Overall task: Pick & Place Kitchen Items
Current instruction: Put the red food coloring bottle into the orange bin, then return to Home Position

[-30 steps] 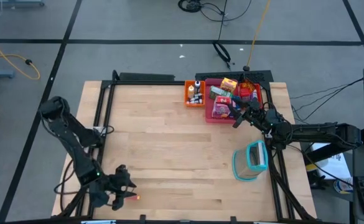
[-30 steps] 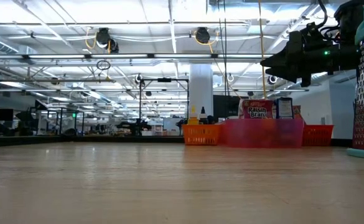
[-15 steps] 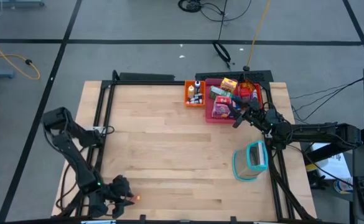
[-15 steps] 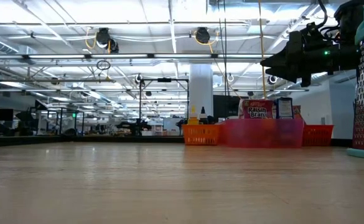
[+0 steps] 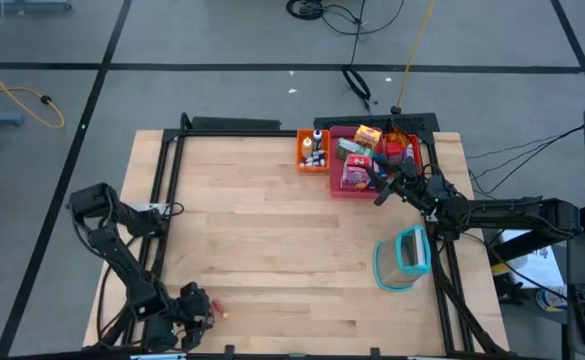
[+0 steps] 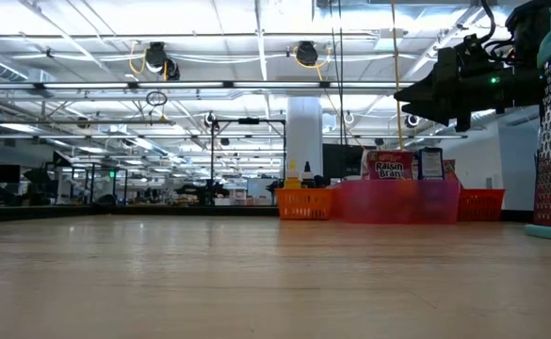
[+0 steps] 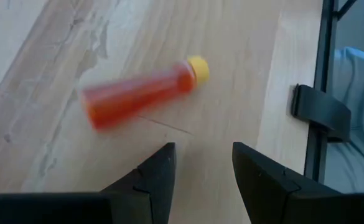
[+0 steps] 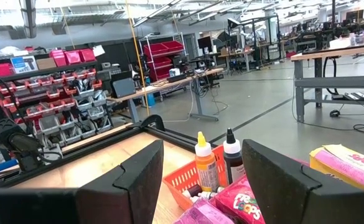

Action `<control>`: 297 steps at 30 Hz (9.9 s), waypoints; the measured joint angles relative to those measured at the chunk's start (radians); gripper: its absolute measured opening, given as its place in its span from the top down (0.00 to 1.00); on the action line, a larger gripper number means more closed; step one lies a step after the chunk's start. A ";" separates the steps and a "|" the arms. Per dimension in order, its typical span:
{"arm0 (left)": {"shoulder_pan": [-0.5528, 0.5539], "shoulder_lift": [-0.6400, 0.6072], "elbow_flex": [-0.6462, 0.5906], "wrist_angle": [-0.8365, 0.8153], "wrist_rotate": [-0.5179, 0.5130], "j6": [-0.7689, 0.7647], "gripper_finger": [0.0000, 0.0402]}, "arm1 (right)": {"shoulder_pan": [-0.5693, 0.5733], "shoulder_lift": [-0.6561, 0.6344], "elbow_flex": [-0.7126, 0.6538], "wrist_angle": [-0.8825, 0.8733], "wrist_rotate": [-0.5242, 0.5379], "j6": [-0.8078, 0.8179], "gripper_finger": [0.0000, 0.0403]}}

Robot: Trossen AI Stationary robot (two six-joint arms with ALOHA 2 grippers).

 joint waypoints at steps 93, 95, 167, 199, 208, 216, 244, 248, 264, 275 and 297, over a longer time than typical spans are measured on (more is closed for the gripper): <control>0.350 -0.047 -0.011 -0.181 -0.181 0.683 0.97 | 0.000 0.000 0.000 -0.066 0.000 0.000 0.48; 0.374 -0.061 -0.011 -0.182 -0.198 0.720 0.98 | 0.000 0.000 0.000 -0.066 0.000 0.000 0.48; 1.600 0.326 0.312 0.889 0.540 1.442 0.98 | 0.000 0.000 0.000 -0.096 -0.001 -0.026 0.48; 1.584 0.143 0.311 0.646 0.635 1.414 0.71 | 0.000 -0.028 0.000 -0.098 -0.012 -0.027 0.48; 1.470 -0.168 0.165 0.444 0.484 1.480 0.71 | 0.002 -0.159 0.000 -0.249 -0.155 -0.031 0.48; 1.337 -0.431 -0.113 0.445 0.291 1.418 0.71 | 0.001 -0.302 0.000 -0.398 -0.157 -0.061 0.48; 1.127 -1.375 -0.719 0.260 0.142 1.225 0.71 | 0.000 -0.703 0.002 -0.835 -0.215 -0.087 0.48; 1.103 -1.449 -0.720 0.244 0.148 1.225 0.71 | 0.001 -0.708 0.002 -0.844 -0.265 -0.105 0.48; 1.084 -1.481 -0.718 0.212 0.166 1.217 0.71 | 0.000 -0.706 0.002 -0.842 -0.261 -0.020 0.48; 1.084 -1.482 -0.718 0.217 0.166 1.227 0.71 | 0.003 -0.707 0.001 -0.841 -0.261 -0.018 0.48; 1.084 -1.482 -0.718 0.220 0.165 1.227 0.71 | 0.205 -0.715 0.000 -0.829 -0.259 -0.017 0.48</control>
